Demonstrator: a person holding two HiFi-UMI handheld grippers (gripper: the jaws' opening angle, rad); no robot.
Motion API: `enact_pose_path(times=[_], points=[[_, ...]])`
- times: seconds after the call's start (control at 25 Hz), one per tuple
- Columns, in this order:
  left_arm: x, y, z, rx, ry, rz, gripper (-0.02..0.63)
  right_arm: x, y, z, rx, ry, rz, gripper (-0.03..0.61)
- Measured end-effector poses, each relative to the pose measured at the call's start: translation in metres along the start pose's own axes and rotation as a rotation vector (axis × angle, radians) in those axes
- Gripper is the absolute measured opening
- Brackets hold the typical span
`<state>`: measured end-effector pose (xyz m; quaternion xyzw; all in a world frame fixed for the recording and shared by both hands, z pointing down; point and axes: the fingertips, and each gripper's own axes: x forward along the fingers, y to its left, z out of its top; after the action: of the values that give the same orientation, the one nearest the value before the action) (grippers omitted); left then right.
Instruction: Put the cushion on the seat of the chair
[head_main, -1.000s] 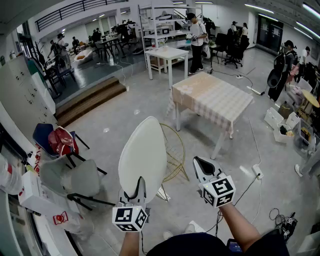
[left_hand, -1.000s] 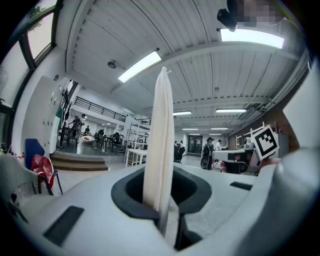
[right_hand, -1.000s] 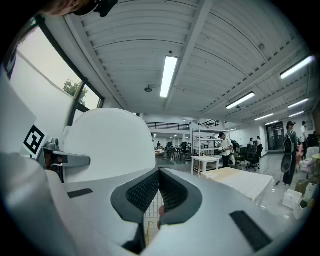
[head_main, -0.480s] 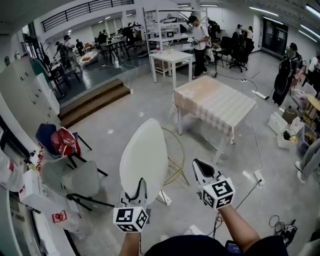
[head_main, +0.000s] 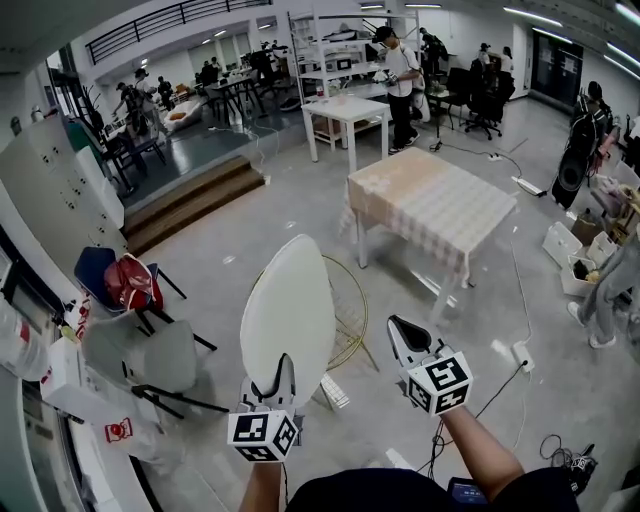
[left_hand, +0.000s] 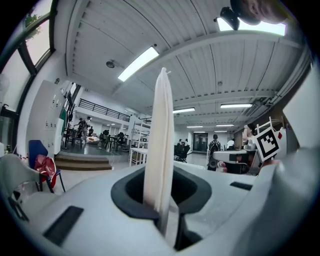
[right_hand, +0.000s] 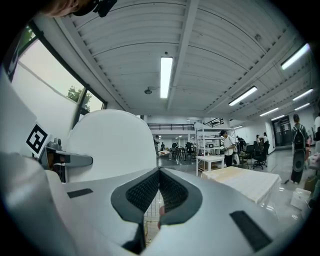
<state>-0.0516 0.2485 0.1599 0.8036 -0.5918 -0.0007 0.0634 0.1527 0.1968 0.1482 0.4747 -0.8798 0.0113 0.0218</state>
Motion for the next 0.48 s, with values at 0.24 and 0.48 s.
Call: enact_pose_path(times=[0.24, 0.48], points=[[0.011, -0.006, 0.005, 0.015, -0.002, -0.011, 0.061, 0.006, -0.009, 0.0, 0.002, 0.01, 0.016, 0.018], [0.016, 0.008, 0.006, 0.017, 0.0, 0.014, 0.061, 0.02, -0.01, -0.001, 0.008, 0.013, 0.024, 0.018]])
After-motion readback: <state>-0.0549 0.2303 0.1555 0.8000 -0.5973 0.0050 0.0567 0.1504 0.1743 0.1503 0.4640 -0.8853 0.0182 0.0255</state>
